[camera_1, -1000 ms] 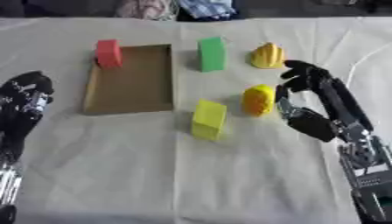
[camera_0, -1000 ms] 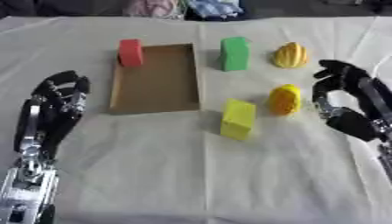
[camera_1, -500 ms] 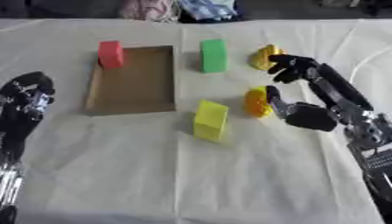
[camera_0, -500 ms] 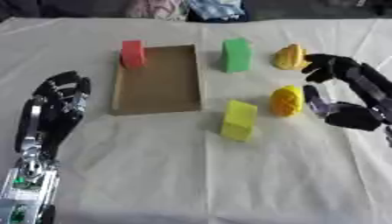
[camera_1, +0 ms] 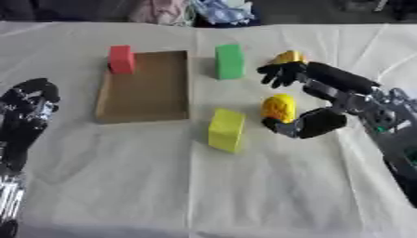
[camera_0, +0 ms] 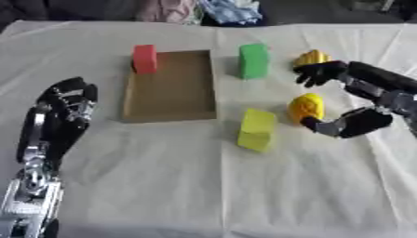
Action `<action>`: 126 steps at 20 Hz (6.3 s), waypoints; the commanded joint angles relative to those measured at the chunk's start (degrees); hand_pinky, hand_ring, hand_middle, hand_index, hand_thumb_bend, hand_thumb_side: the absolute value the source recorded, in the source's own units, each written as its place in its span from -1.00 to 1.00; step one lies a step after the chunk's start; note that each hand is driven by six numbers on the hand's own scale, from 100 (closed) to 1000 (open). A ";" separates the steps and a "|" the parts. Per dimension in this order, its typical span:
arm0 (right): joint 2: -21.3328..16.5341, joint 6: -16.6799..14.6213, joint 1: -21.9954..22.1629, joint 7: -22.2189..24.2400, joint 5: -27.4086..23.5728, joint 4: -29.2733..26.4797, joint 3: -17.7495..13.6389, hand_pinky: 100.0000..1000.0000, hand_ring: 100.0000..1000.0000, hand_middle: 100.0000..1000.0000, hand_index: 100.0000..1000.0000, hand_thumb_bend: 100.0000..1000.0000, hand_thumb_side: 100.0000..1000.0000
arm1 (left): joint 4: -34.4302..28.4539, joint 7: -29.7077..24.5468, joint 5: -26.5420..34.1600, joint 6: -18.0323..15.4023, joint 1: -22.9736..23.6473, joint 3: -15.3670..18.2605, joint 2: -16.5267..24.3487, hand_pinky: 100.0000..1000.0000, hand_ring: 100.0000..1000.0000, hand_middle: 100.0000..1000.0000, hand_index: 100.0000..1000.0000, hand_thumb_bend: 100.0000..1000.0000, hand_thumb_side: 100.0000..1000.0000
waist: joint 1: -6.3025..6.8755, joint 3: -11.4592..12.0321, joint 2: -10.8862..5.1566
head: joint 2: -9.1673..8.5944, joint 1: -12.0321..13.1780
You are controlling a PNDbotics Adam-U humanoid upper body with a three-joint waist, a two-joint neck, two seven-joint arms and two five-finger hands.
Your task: Pick up objects on the table and place them in the box.
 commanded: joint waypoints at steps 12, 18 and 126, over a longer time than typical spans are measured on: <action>0.30 -2.94 -7.12 10.63 4.17 5.88 2.43 0.59 0.68 0.82 1.00 -0.26 -0.17 | -0.67 -0.60 -0.50 0.11 -0.14 -0.31 1.01 0.33 0.29 0.36 0.50 -0.42 -0.14 | -0.48 -0.14 -1.91 | 0.27 0.25; 2.43 -3.47 -9.37 12.34 4.91 8.49 3.56 0.59 0.68 0.81 1.00 -0.27 -0.15 | -0.65 -0.71 -0.51 0.15 0.00 -0.34 0.95 0.33 0.29 0.36 0.50 -0.42 -0.14 | -0.36 -0.14 -1.94 | 0.27 0.24; 29.18 -4.75 -36.09 -13.03 39.10 53.76 -8.17 0.46 0.44 0.48 0.89 -0.67 -0.19 | -1.70 -5.73 0.87 -0.27 -5.18 -4.82 -0.31 0.34 0.30 0.36 0.50 -0.45 -0.14 | -0.73 16.18 0.97 | -1.15 -17.16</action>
